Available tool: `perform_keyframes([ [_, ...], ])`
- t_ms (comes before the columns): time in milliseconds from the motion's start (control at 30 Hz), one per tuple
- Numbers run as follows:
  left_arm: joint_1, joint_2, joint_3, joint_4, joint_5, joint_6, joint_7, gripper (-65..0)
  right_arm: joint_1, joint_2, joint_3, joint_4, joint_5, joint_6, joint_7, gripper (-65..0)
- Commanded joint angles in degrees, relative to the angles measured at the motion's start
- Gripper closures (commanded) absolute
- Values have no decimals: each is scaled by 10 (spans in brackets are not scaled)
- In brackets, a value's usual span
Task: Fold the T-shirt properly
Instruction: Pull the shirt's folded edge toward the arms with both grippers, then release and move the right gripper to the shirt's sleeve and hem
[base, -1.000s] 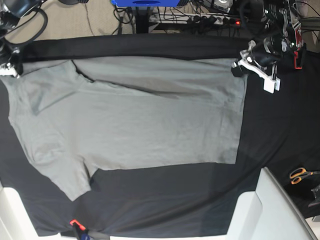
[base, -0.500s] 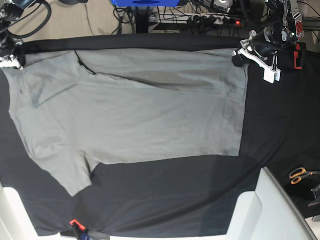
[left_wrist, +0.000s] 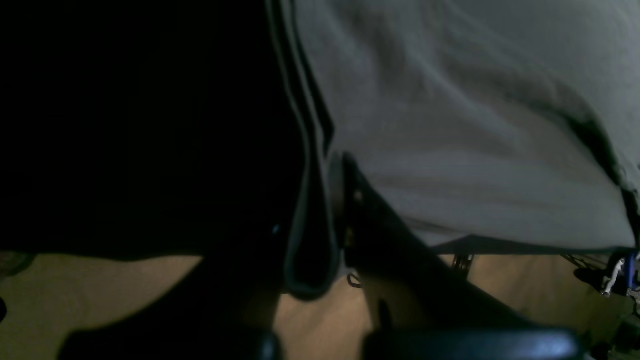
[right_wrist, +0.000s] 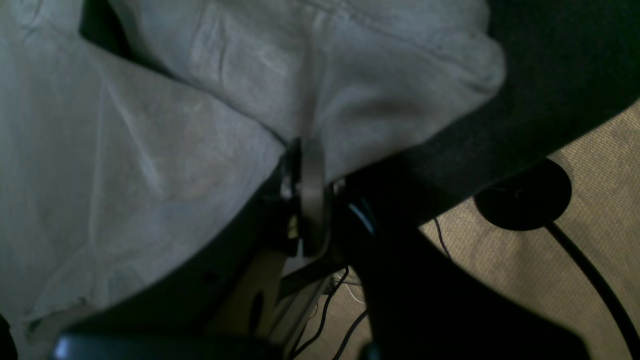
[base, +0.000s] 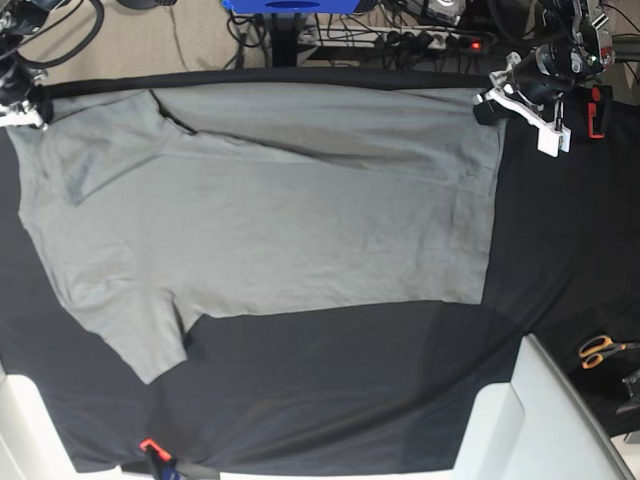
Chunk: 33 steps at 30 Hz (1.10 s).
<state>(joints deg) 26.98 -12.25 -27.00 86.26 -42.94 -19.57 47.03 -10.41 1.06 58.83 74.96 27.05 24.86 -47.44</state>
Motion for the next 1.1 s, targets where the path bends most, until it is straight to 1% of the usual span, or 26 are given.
perform_keyframes([
  [0, 1, -9, -6, 9, -2, 0, -7, 0, 1, 10, 0, 10, 7, 1, 11, -6],
  [200, 4, -9, -5, 4, -1, 2, -7, 0, 0, 9, 2, 11, 7, 1, 10, -20],
  [233, 5, -8, -5, 4, -1, 3, -7, 0, 0, 6, 3, 12, 7, 1, 9, -38],
  [267, 6, -8, -5, 4, -1, 3, -7, 0, 0, 4, 3, 12, 7, 1, 9, -69],
  [367, 6, -6, -6, 4, 28, 3, -6, 0, -3, 0, 4, 21, 7, 1, 9, -234],
  [400, 6, -5, -6, 4, 44, 3, -6, 0, -6, -6, 4, 26, 7, 1, 8, -285],
  [433, 6, -3, -6, 4, 57, 3, -6, -87, -9, -11, 4, 36, 7, 1, 8, -327],
  [467, 6, -1, -8, 3, 64, 3, -7, -176, -11, -16, 4, 51, 7, 1, 8, -350],
  [500, 6, 3, -18, 3, 70, 3, -7, -247, -13, -21, 4, 69, 7, 1, 8, -354],
  [567, 6, 4, -46, 3, 70, 3, -7, -352, -19, -30, 4, 97, 7, 1, 11, -354],
  [667, 1, 4, -86, 6, 70, 3, -4, -441, -21, -30, 4, 128, 6, 0, 11, -357],
  [767, -1, -1, -128, 9, 70, 3, -3, -467, -18, -29, 14, 144, 4, -1, 13, -357],
  [867, -17, -21, -184, 6, 71, 3, -3, -466, -4, -23, 40, 155, 2, -1, 14, -357],
  [900, -20, -30, -200, 6, 71, 3, -3, -466, 2, -16, 45, 155, -2, -2, 14, -357],
  [933, -23, -39, -211, 6, 71, 3, -3, -466, 10, -5, 53, 154, -12, -7, 10, -359],
  [1000, -26, -54, -226, 9, 71, 3, -2, -466, 22, 4, 68, 150, -31, -39, 5, -359],
  [1033, -29, -62, -229, 9, 70, 3, -2, -466, 24, 4, 76, 150, -33, -46, 4, -360],
  [1067, -34, -70, -231, 8, 67, 3, -2, -466, 25, 4, 79, 151, -33, -43, 5, -360],
])
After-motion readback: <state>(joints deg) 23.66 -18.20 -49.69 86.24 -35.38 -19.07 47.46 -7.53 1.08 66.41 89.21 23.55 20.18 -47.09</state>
